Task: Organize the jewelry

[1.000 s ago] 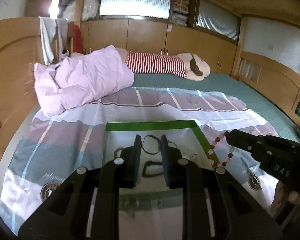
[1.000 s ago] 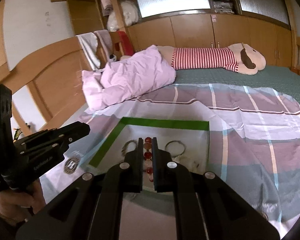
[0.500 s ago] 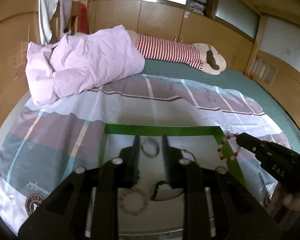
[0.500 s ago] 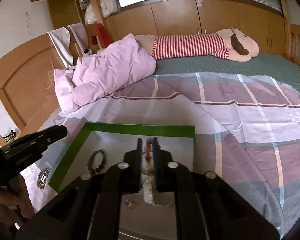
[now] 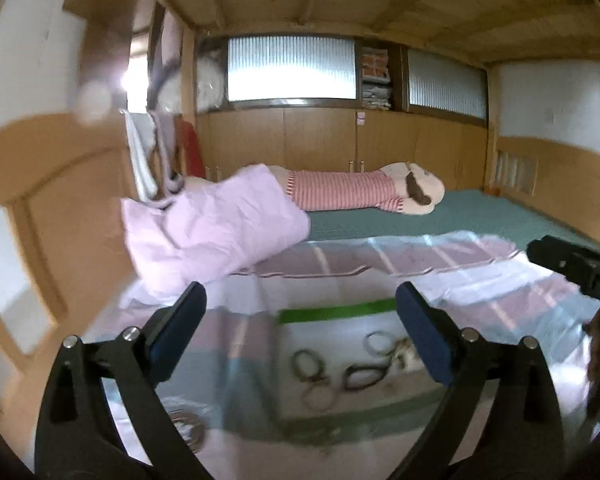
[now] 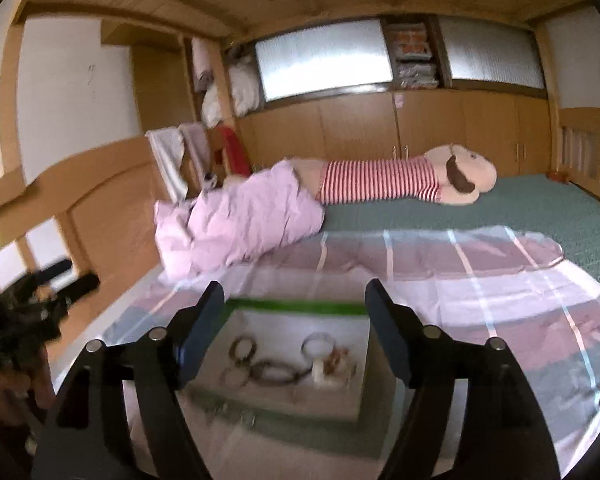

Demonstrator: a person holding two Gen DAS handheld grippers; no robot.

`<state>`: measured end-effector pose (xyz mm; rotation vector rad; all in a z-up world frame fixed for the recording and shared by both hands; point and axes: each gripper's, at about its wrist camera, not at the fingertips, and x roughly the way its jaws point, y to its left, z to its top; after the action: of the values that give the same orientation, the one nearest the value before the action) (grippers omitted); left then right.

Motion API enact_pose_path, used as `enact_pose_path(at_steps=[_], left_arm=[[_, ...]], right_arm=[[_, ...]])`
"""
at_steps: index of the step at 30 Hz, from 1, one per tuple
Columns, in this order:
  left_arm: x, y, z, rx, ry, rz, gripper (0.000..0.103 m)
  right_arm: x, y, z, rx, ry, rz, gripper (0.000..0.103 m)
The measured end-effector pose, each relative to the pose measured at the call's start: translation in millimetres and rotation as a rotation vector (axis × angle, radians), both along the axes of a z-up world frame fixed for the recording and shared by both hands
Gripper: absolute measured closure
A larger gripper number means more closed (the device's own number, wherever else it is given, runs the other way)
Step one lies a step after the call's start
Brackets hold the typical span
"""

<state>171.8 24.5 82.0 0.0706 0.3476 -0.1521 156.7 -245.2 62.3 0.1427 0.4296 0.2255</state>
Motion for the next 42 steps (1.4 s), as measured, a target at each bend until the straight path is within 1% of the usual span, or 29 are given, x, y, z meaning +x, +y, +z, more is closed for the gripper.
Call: enact_pose_path(at_steps=[2, 5, 7, 10, 12, 15, 17, 18, 20, 23, 42], left_arm=[[-17.2, 11.1, -0.9, -0.014, 0.014, 0.008, 0.008], [-37.8, 26.1, -9.4, -0.054, 0.070, 0.027, 0.007], [-47.7, 31.6, -18.5, -0.074, 0.112, 0.038, 0.007], [-61.0, 34.5, -33.4, -0.099, 0.176, 0.030, 0.007], [-69.3, 32.8, -42.5, -0.104, 0.211, 0.026, 0.007], [-77.8, 25.1, -52.3, -0.101, 0.240, -0.004, 0.007], [-82.1, 18.3, -56.8, -0.082, 0.245, -0.019, 0.007], [-81.5, 12.9, -58.6, -0.059, 0.245, -0.028, 0.007], [-79.1, 8.3, -60.3, -0.038, 0.243, -0.025, 0.007], [-74.3, 6.5, -63.5, -0.047, 0.262, -0.030, 0.007], [-61.9, -8.4, -75.3, -0.031, 0.290, -0.041, 0.007]], right_arm=[[-14.1, 2.7, -10.8, -0.018, 0.048, 0.011, 0.031], [-34.8, 9.0, -26.3, -0.028, 0.103, 0.036, 0.031], [-47.7, 15.3, -33.2, -0.037, 0.117, 0.056, 0.031], [-62.5, 24.3, -38.1, -0.038, 0.125, 0.075, 0.031], [-67.8, 27.5, -39.8, -0.028, 0.129, 0.076, 0.031], [-69.2, 30.5, -45.9, -0.038, 0.141, 0.070, 0.031], [-69.3, 31.8, -46.7, -0.038, 0.149, 0.067, 0.031], [-69.0, 31.0, -46.8, -0.037, 0.149, 0.062, 0.031], [-70.1, 28.6, -46.9, -0.031, 0.147, 0.056, 0.031], [-68.3, 29.6, -47.2, -0.031, 0.149, 0.054, 0.031], [-65.0, 31.3, -51.5, -0.031, 0.164, 0.075, 0.031]])
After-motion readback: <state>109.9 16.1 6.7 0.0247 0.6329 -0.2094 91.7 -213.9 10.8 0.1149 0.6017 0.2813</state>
